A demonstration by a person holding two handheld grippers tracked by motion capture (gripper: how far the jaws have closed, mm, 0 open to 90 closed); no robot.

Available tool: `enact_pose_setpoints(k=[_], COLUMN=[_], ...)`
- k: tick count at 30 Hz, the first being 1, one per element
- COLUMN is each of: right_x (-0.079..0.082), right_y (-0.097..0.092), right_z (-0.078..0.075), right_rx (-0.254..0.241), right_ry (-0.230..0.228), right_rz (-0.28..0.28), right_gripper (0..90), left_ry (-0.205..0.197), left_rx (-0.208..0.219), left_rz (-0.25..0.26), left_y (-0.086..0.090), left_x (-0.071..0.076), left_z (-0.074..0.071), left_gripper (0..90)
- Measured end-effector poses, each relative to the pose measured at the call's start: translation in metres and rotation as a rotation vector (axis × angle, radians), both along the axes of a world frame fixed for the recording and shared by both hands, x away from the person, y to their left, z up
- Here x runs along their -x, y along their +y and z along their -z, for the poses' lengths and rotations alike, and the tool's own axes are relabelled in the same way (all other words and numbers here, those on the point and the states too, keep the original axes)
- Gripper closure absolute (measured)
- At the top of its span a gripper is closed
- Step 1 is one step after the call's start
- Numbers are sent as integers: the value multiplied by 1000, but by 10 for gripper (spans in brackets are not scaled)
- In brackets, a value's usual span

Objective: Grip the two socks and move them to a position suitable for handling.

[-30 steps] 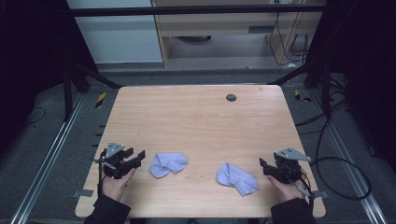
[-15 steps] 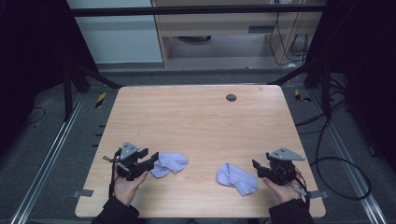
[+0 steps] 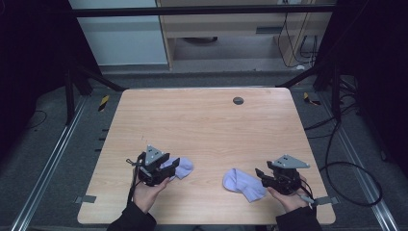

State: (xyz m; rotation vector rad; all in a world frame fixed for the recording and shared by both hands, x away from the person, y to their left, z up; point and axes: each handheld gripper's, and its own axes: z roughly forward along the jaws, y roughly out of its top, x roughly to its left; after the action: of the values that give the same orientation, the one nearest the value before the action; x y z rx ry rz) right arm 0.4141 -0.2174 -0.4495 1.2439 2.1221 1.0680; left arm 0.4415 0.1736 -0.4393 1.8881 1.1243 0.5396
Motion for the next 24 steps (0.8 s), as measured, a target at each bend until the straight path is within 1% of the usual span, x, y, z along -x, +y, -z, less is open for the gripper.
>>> enact_pose_setpoints(k=[1,2,3,5,6,7,8,9,10,11,13,14,15,16,17,19,20,21,22,24], right_x=[1,2,2,5,6,6,8,8,9,9,12,13,13,14,14,17,18,18,19,21], right_y=[1,2,2,4,5,5,7,7,9,9,11,12,12,13,13,15,15,15,16,17], right_z=[1,2,2,2,3,3,3,3,4,4,5,5,5,6,6,7,8,8,10,13], right_rx=[6,5,5,8,8,8,5,5,5,5,7,5,5,7,7,8,7,7,11,15], right_ry=[-1,9,9,16,17,17,25,25,30,30,41,44,44,47,47,52,54,54,60,70], right_rz=[-8,-18,-18,-33,-38,-38,-50,-50,-61,-61,-78,-83,-83,-94,-94,-105,-108,-108,-114,-124], right_gripper=[487,501,501,523,527,527,537,537,547,547,563,569,569,581,581,588,591,591,595,599], left_ry=[3,3,3,4,4,4,5,5,8,8,7,7,7,8,8,8,5,5,6,8], left_rx=[-2,-4,-4,-13,-15,-15,-22,-22,-24,-24,-35,-35,-41,-43,-43,-48,-60,-60,-63,-65], left_rz=[4,14,14,29,38,38,49,49,65,65,79,79,86,92,92,99,107,107,117,120], left_y=[-3,-10,-10,-18,-26,-26,-32,-32,-39,-39,-49,-49,-53,-58,-58,-64,-69,-69,-74,-77], left_x=[0,0,0,1,1,1,2,2,2,2,3,3,3,4,4,5,7,7,7,8], left_z=[0,1,1,2,2,2,2,2,3,3,5,5,6,7,7,9,10,10,12,13], left_gripper=[530,532,533,538,541,544,548,551,557,560,565,566,566,566,566,566,566,566,566,566])
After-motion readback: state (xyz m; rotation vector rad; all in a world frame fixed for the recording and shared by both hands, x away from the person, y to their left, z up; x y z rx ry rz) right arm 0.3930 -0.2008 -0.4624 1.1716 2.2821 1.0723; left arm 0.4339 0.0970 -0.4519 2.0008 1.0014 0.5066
